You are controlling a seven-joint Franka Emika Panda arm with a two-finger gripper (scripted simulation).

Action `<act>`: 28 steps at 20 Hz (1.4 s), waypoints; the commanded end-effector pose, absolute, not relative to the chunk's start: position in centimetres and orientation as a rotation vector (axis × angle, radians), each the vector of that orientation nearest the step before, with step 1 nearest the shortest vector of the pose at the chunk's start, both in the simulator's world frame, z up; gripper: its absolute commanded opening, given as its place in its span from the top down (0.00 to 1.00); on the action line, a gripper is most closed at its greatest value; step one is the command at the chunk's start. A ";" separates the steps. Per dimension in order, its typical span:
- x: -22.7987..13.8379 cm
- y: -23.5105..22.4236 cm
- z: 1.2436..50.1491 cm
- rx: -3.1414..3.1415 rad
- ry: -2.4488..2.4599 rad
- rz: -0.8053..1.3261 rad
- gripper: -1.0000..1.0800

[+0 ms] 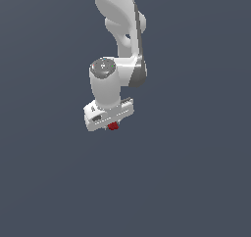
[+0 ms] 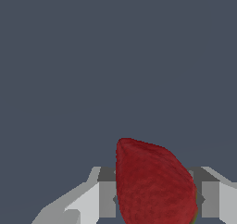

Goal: Pick up the object and move it to a goal position.

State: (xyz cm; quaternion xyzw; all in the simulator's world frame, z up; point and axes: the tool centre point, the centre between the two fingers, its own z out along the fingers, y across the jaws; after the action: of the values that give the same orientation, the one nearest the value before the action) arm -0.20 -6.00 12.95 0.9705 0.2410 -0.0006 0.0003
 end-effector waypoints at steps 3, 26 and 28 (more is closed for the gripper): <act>-2.2 -5.9 16.7 3.048 0.757 -0.001 1.00; -11.5 -5.1 35.7 3.049 0.758 0.000 1.00; -11.9 -5.1 36.6 3.049 0.758 0.000 1.00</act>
State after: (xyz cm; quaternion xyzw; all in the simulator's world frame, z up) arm -11.49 -5.12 35.85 0.9705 0.2412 0.0004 0.0002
